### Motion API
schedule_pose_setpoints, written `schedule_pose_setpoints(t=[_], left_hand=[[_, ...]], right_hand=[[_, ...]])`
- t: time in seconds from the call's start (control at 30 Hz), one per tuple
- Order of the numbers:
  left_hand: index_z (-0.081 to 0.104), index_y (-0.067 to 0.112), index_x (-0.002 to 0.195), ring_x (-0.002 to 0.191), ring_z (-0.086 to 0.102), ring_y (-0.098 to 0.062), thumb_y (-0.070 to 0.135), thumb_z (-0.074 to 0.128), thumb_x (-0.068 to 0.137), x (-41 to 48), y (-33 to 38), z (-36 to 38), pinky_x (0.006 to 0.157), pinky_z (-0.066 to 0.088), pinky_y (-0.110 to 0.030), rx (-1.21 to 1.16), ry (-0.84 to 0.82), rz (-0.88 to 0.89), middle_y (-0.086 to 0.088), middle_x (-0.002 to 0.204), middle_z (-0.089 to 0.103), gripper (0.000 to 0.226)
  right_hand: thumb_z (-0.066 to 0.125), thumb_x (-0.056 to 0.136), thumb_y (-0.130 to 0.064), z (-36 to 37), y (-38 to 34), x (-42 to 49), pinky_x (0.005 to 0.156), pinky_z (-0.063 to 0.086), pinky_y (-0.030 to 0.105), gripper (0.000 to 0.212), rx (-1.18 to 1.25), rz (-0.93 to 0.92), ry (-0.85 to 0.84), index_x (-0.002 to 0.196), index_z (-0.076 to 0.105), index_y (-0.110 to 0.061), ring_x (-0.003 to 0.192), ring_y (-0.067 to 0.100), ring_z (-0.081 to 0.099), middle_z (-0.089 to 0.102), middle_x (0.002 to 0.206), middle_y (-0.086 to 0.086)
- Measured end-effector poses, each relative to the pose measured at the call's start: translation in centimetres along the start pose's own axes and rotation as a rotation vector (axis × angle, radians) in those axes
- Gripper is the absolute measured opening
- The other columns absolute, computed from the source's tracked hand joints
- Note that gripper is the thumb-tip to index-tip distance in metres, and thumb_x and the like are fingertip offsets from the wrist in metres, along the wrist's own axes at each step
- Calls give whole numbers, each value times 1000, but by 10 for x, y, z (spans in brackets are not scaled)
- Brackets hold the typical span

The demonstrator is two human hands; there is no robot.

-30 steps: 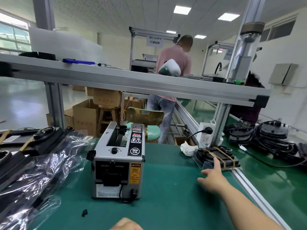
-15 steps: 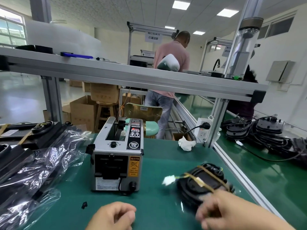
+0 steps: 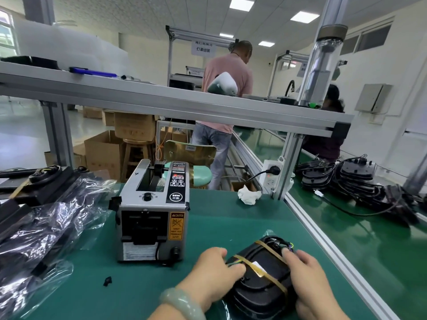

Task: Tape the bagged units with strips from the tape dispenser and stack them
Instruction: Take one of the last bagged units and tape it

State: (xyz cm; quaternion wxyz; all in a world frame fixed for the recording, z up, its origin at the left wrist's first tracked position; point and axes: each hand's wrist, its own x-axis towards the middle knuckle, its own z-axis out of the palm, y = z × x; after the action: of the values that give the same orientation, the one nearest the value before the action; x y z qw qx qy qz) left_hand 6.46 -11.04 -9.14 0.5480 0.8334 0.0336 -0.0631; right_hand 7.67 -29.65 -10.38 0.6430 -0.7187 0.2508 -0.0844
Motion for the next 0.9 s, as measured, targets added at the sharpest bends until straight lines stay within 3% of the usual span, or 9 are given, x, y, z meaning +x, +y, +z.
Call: schedule_pose_setpoints(t=[0.13, 0.23, 0.33, 0.47, 0.53, 0.63, 0.73, 0.8, 0.9], left_hand=[[44, 23, 139, 104, 53, 0, 30, 79, 65, -11, -14, -3, 88, 39, -12, -88, -4, 78, 7, 126, 53, 82], [48, 45, 118, 98, 53, 11, 33, 73, 59, -29, -22, -11, 80, 39, -4, -75, 146, 215, 21, 113, 48, 65], [46, 55, 96, 110, 50, 2, 38, 74, 71, -50, -18, -21, 92, 39, -18, 1, 322, 287, 31, 109, 50, 41], [60, 44, 103, 120, 50, -6, 49, 63, 66, -75, 15, -48, 107, 33, -46, 146, 634, 777, 27, 116, 59, 38], [55, 42, 114, 127, 44, -8, 58, 62, 64, -83, 30, -60, 113, 21, -46, 414, 557, 991, 24, 129, 54, 53], [26, 54, 134, 124, 32, 12, 74, 59, 54, -85, 50, -82, 108, 26, -17, 642, 221, 795, 47, 130, 31, 89], [38, 51, 119, 107, 38, 11, 76, 65, 53, -80, 52, -97, 92, 33, -8, 750, 128, 763, 36, 107, 42, 76], [46, 47, 107, 98, 44, 8, 71, 70, 52, -79, 54, -99, 83, 36, -8, 692, 123, 797, 28, 98, 49, 64], [44, 48, 104, 98, 45, 8, 72, 67, 51, -78, 50, -97, 79, 36, -8, 617, 119, 775, 28, 101, 47, 62]], right_hand=[[75, 80, -28, 8, -26, -3, 99, 44, 53, 72, 419, -50, 134, 139, 38, -11, 119, 29, 52, 44, 140, 13], [76, 75, -39, 17, -46, -25, 69, 57, 49, 54, 581, 20, -90, 117, 59, -9, 91, 31, 69, 68, 109, 15], [74, 69, -36, 26, -53, -49, 65, 58, 47, 40, 521, -97, -217, 96, 66, -7, 81, 34, 69, 72, 95, 18], [74, 65, -28, 34, -50, -77, 70, 57, 36, 35, 543, -316, -244, 98, 66, -18, 80, 25, 68, 69, 96, 16], [85, 60, -19, 36, -46, -87, 70, 56, 32, 48, 548, -431, -315, 103, 64, -19, 83, 25, 68, 71, 97, 15], [81, 58, -26, 35, -40, -94, 78, 56, 34, 73, 515, -591, -482, 124, 52, -23, 88, 25, 68, 71, 103, 12], [79, 51, -29, 29, -37, -92, 86, 53, 31, 106, 391, -767, -561, 143, 24, -35, 109, 18, 63, 55, 133, -2], [75, 54, -19, 20, -37, -86, 86, 51, 26, 95, 298, -823, -670, 140, 35, -32, 115, 17, 59, 51, 137, -2], [79, 57, -6, 9, -42, -81, 84, 51, 35, 69, 276, -677, -1016, 120, 55, -21, 108, 31, 63, 63, 120, 11]])
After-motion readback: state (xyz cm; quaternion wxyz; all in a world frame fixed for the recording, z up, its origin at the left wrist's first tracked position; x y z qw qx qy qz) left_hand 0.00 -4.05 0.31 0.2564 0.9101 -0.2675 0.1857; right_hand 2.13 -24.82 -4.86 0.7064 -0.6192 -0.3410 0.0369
